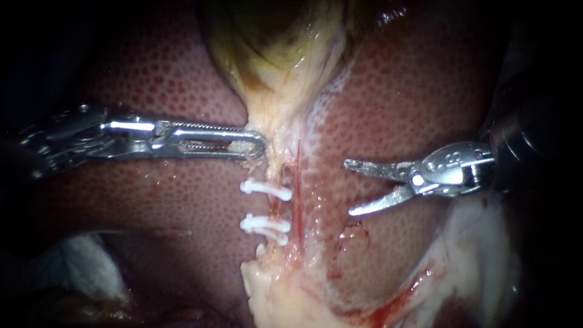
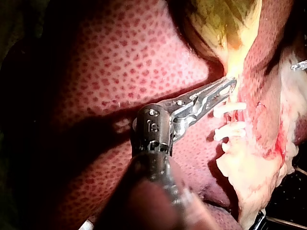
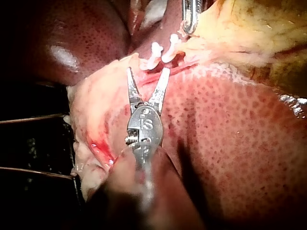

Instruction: Go to the cutting position left tube

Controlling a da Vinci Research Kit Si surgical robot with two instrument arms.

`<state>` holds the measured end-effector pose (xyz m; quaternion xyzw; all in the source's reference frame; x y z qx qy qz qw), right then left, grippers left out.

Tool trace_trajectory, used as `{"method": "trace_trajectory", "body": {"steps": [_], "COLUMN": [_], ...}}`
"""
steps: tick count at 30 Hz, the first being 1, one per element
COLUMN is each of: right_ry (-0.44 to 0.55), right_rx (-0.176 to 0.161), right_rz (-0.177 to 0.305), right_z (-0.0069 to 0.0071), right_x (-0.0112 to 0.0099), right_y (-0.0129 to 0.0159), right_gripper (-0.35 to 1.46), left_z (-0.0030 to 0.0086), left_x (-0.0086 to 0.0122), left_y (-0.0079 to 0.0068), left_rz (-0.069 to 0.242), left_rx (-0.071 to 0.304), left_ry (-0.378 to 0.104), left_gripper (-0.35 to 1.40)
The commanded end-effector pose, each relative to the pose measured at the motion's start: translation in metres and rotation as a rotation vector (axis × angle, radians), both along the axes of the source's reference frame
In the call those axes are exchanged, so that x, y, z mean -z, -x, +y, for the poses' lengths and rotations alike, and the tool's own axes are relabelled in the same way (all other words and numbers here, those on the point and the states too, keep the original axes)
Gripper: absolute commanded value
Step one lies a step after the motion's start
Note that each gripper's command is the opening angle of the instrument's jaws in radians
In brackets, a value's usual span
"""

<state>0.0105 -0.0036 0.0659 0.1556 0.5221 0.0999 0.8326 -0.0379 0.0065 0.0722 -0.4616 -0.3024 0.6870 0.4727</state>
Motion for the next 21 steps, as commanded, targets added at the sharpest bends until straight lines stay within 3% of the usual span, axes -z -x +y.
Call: {"method": "trace_trajectory", "body": {"steps": [1,7,17,21], "right_ry": [0.000,0.001,0.007,0.001], "right_rx": [0.000,0.000,0.003,0.000], "right_rz": [0.000,0.000,0.001,0.000], "right_z": [0.0000,-0.0001,-0.0001,-0.0001], "right_x": [0.0000,-0.0002,-0.0002,-0.0002], "right_y": [0.0000,0.0000,0.0000,-0.0001], "right_gripper": [1.44,1.44,1.44,1.44], "left_z": [0.0000,0.0006,0.0039,0.0043], "left_x": [0.0001,0.0024,0.0079,0.0089], "left_y": [-0.0001,-0.0023,-0.0083,-0.0092], "left_rz": [0.000,0.002,-0.014,-0.018], "left_rx": [0.000,0.003,0.071,0.080], "left_ry": [0.000,-0.007,0.035,0.043], "left_gripper": [-0.35,-0.35,-0.35,-0.35]}}
